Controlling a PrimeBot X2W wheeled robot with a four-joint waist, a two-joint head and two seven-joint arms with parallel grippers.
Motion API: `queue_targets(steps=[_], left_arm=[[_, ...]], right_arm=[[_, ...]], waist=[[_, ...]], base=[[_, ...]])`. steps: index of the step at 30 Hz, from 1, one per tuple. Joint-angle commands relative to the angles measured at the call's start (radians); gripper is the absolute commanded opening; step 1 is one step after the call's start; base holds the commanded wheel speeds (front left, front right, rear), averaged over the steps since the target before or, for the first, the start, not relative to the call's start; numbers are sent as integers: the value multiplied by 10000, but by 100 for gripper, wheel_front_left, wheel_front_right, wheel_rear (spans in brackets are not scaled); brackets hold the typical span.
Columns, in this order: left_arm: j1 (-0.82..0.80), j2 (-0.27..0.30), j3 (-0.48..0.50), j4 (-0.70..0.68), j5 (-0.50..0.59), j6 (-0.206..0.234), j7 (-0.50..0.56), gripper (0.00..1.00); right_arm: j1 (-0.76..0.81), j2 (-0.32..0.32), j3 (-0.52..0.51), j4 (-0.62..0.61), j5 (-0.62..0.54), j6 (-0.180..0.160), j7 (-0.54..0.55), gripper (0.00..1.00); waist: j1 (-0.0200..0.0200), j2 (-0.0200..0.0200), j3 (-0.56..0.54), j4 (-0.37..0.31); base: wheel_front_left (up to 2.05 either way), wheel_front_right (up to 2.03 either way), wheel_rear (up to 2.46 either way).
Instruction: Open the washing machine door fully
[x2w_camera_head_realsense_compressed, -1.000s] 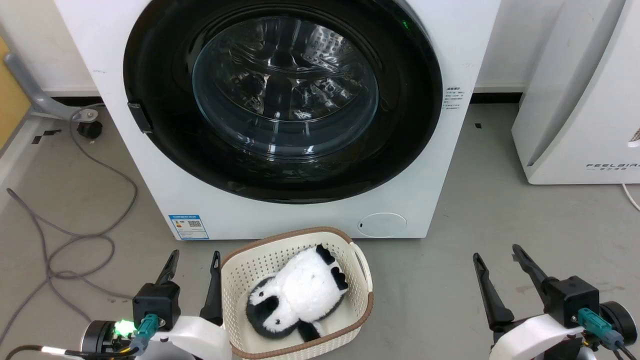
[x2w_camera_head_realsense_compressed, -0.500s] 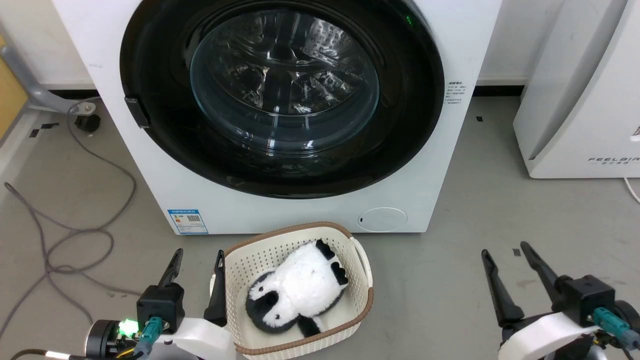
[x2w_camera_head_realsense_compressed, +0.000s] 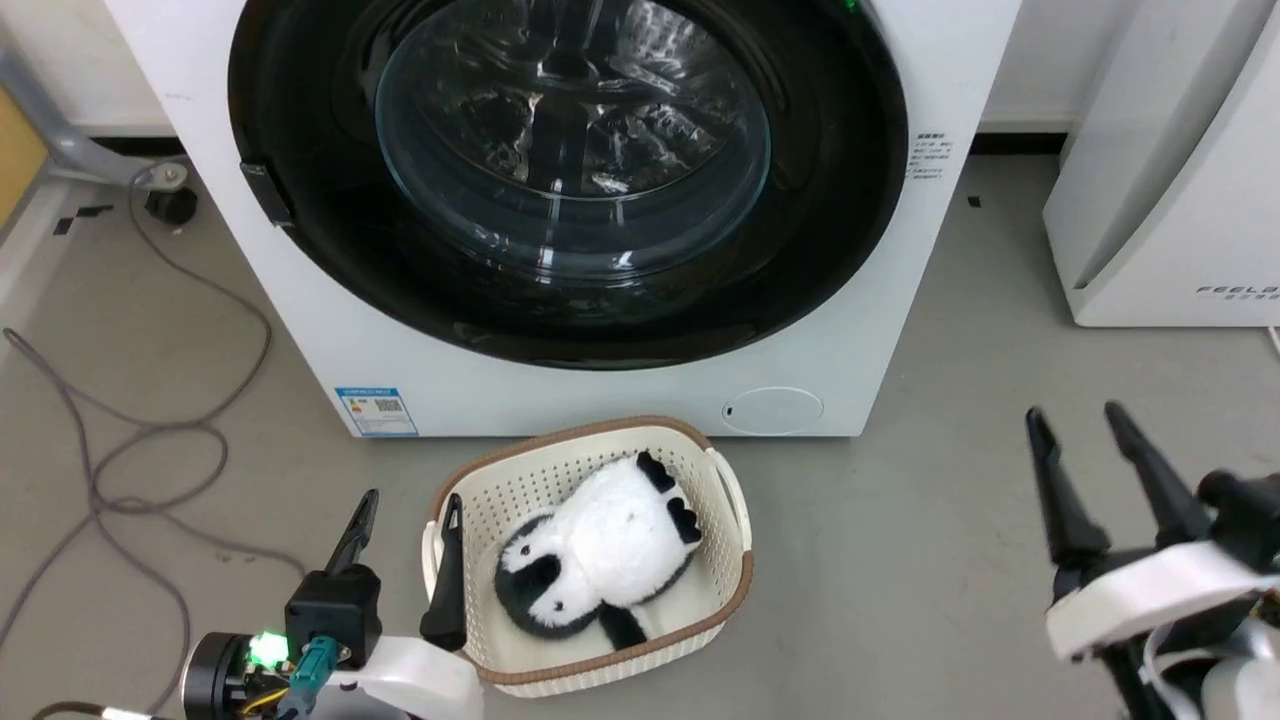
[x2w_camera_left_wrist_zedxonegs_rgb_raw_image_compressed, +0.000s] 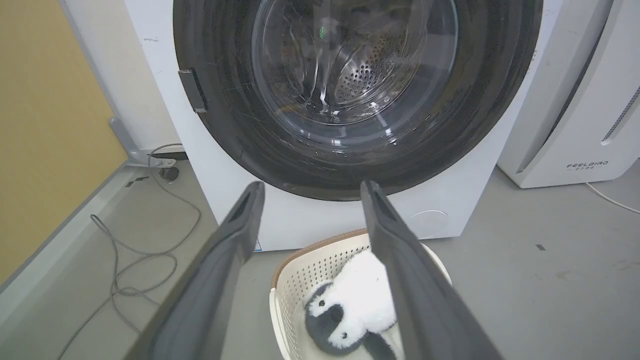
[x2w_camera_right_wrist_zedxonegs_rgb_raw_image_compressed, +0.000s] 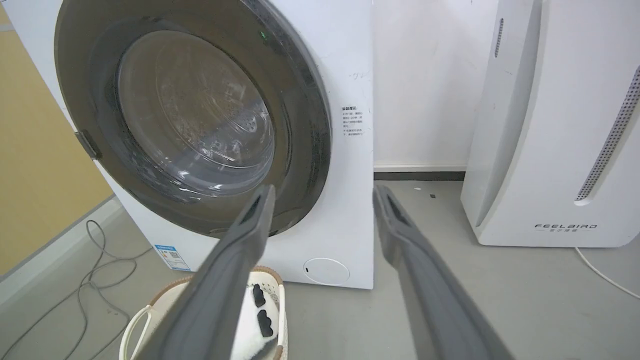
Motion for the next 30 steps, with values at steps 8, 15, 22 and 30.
queue_targets(steps=[8,15,22,30], left_arm=[[-372,17,-205,-89,-38,91,-232,100],[-524,18,-357,-145,-24,136,-378,100],[-717,18,-534,-181,-37,201,-524,100],[-904,19,-695,-198,-65,265,-692,100]], right_arm=[[-1009,-394,-248,174,976,-2,199,100],[-1835,-695,-511,508,1662,-2,464,100],[-2794,-943,-651,812,2278,-3,833,100],[-4105,-1132,-804,1394,3256,-3,1333,100]], waist=[[0,0,387,137],[0,0,729,282],[0,0,1122,442],[0,0,1581,630]], base=[[0,0,0],[0,0,0],[0,0,0],[0,0,0]])
